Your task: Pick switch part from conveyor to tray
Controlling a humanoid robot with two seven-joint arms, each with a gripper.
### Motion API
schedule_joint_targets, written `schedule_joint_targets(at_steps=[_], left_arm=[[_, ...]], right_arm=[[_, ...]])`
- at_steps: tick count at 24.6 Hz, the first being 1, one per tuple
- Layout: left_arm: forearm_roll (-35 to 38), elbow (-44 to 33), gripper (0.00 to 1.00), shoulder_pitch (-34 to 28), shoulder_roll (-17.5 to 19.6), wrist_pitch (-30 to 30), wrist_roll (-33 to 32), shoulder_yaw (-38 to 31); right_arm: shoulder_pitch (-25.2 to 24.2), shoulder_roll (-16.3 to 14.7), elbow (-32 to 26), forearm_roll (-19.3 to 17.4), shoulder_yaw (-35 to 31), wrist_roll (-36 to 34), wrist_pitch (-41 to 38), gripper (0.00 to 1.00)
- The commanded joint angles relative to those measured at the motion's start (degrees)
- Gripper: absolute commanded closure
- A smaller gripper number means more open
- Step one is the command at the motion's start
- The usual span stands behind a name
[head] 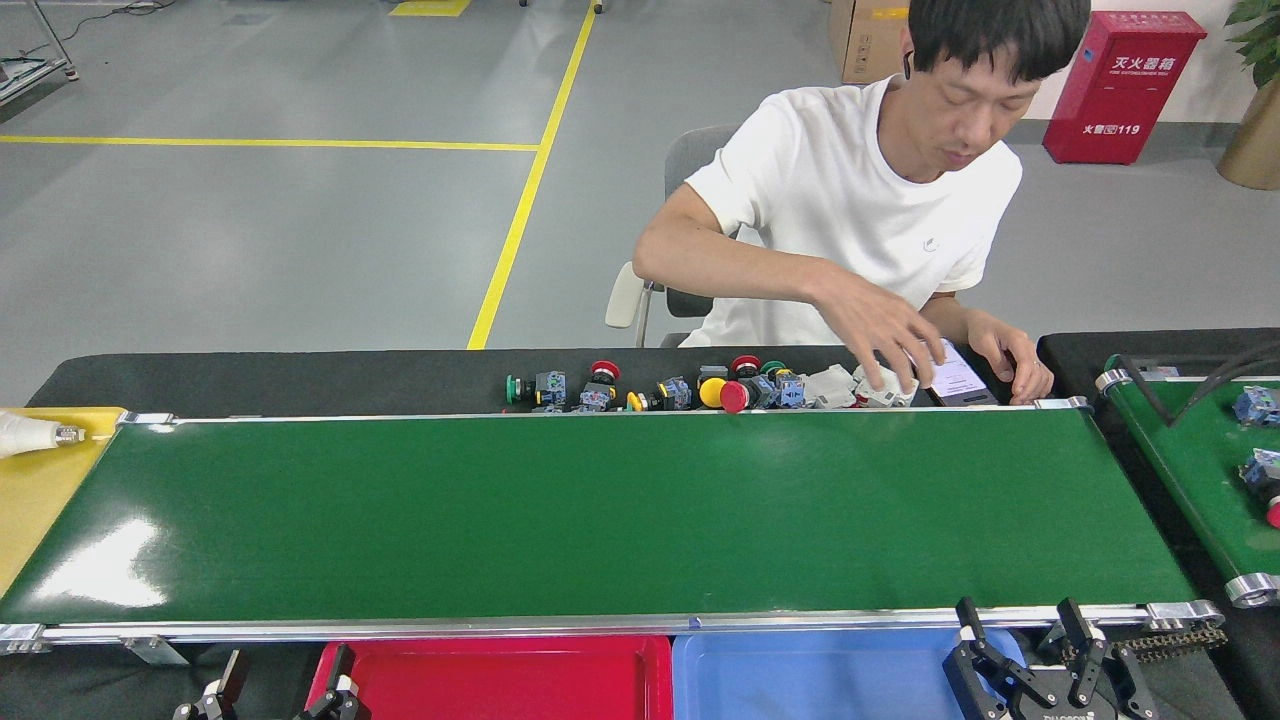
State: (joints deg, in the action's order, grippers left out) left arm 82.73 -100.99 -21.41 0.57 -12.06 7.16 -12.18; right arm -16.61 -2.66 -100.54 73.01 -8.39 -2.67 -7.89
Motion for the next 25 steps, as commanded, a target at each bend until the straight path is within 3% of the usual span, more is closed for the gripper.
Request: schedule_joint_targets(at_steps=[1,11,25], left_arm=[[0.1,-0.8,0.0,-0.2,0.7,-0.1,0.6,-0.3],[0.0,-0.7,0.0,0.0,0.2,-0.2,5.9,-1.0],[0.0,-0.7,0.0,0.6,0.9,-2.2,5.1,-1.3]], right_arm=[[0.2,0.2,-0.9,-0.1,-0.3,-0.4,-0.5,0.0],[0.4,0.2,-0.8,-0.3,-0.3,-0.1,0.1,0.0],[0.4,0.2,-0.8,-0.4,-0.3,-0.1,0.1,0.0]])
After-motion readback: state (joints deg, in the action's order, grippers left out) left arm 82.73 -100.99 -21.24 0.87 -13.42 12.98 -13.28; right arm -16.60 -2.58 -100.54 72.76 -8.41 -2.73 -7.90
